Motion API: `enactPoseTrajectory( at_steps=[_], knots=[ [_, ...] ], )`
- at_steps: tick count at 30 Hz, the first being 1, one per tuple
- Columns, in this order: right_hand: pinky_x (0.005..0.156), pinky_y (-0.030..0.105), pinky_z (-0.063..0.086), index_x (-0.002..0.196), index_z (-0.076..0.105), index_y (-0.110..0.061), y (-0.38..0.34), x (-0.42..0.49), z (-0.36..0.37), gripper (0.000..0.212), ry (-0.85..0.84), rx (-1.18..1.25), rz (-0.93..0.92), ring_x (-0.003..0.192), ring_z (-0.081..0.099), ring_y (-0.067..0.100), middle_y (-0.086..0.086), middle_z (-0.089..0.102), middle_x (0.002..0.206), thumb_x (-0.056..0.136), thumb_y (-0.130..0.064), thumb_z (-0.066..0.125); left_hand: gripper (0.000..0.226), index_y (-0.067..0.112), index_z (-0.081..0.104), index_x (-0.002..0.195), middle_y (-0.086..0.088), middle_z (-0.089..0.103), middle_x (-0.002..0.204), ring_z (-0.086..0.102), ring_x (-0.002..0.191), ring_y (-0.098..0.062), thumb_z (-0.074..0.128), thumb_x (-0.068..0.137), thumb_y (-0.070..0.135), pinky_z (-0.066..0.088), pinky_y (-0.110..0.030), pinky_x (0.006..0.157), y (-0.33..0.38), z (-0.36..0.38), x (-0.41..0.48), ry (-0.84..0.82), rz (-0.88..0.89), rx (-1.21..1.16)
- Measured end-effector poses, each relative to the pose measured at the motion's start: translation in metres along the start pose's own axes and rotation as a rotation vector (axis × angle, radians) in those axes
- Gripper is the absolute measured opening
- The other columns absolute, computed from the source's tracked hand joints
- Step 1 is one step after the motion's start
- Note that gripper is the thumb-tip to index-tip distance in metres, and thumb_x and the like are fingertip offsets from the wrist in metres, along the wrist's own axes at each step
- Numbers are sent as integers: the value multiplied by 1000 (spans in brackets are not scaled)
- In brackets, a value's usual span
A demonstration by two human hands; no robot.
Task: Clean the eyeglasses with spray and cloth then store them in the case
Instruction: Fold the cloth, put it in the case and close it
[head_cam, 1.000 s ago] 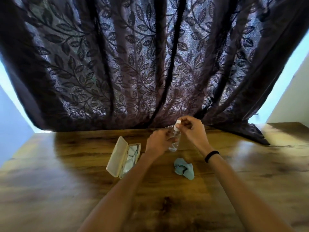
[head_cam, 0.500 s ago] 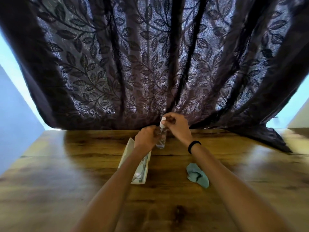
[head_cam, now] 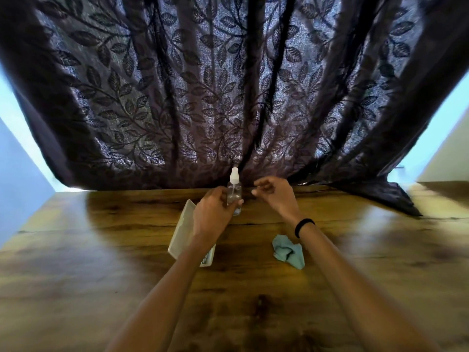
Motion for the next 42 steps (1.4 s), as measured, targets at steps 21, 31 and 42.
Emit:
enactPoseTrajectory(
  at_steps=[21, 31, 42],
  knots=[
    [65, 32, 46, 99, 63, -7, 71, -71, -24, 20, -137, -424, 270, 90, 62, 32, 15, 66, 98, 87, -4, 48, 16, 11, 60, 99, -9, 64, 105, 59, 98, -25, 51, 86, 6, 48, -34, 76, 68, 79, -61, -504, -12, -18],
    [58, 21, 42, 85, 52, -15, 41, -68, -36, 6, -305, 254, 319, 69, 54, 10, 1, 59, 80, 91, -15, 54, 18, 12, 47, 84, 5, 50, 81, 48, 77, -6, 47, 89, -5, 38, -9, 67, 69, 43, -37, -409, 133, -477],
    [61, 19, 48, 78, 67, -16, 16, -53, -37, 13, -222, 440, 166, 71, 60, 9, 0, 67, 76, 88, -13, 59, 18, 22, 57, 80, 7, 60, 72, 54, 56, 4, 61, 86, 6, 46, -17, 53, 65, 16, -3, -398, 99, -612]
  ],
)
Point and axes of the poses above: each hand's wrist, its own x-axis towards the middle knuckle, its own z-axis out of the palm, y = z × x, the point moved 2 cm from there along x, towards the middle knuckle
